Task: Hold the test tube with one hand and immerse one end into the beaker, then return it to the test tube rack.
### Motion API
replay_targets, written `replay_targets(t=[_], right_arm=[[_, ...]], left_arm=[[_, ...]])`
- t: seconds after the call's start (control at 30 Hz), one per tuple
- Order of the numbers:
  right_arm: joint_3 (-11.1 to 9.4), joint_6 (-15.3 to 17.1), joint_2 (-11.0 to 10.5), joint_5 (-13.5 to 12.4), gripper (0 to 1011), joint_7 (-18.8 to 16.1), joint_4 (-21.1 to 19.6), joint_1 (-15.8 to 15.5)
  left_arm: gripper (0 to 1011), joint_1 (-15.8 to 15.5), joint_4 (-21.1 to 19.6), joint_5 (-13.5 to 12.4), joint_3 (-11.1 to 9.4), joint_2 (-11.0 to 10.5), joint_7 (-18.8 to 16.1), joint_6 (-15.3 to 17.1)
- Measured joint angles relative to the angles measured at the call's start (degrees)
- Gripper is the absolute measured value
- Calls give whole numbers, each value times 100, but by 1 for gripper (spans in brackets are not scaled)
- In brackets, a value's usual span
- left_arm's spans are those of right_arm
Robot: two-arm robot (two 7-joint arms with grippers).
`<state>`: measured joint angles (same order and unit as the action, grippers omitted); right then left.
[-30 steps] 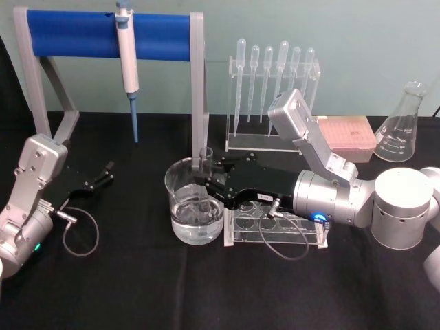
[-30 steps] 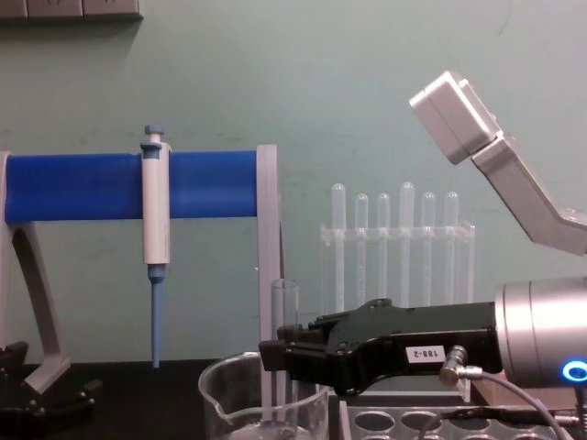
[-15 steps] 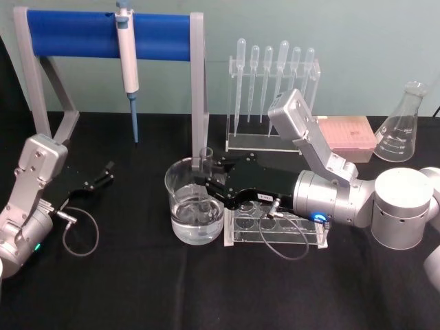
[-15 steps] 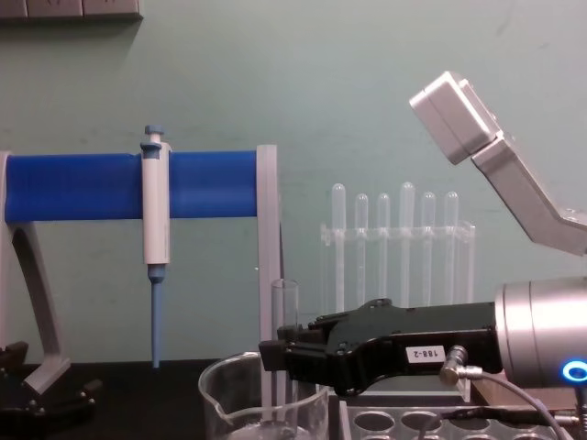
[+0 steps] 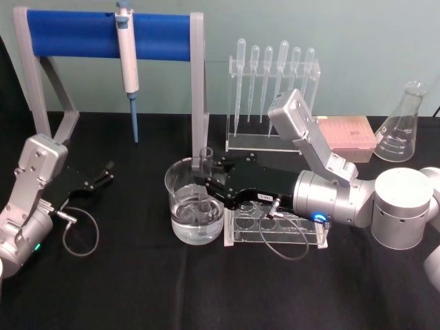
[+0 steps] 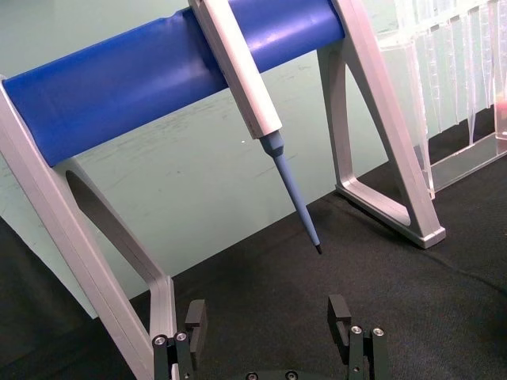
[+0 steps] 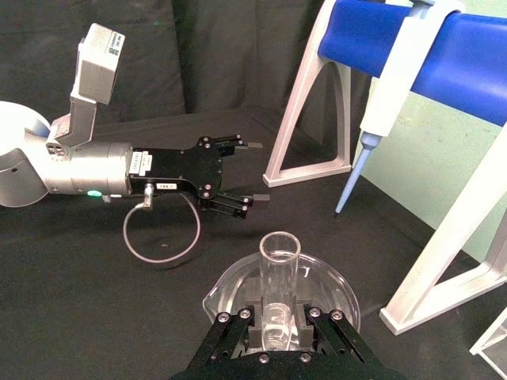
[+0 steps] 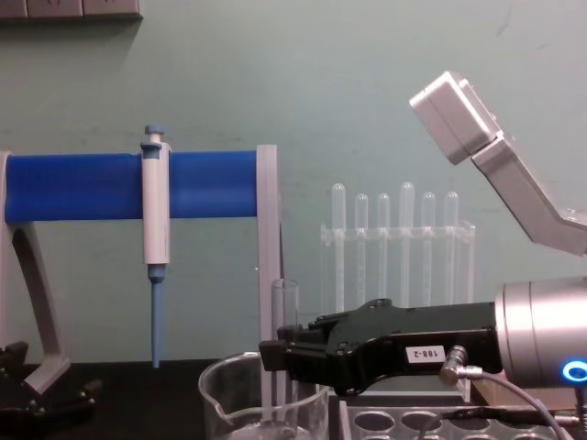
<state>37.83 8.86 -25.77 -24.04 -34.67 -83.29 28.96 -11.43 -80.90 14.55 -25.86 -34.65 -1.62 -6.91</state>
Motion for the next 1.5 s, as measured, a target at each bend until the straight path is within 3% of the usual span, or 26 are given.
replay_targets(t=[1.5], right_arm=[[0,0,0,0,234,0,0,0]], left_arm=[[1000,0,0,0,0,0,0,0]])
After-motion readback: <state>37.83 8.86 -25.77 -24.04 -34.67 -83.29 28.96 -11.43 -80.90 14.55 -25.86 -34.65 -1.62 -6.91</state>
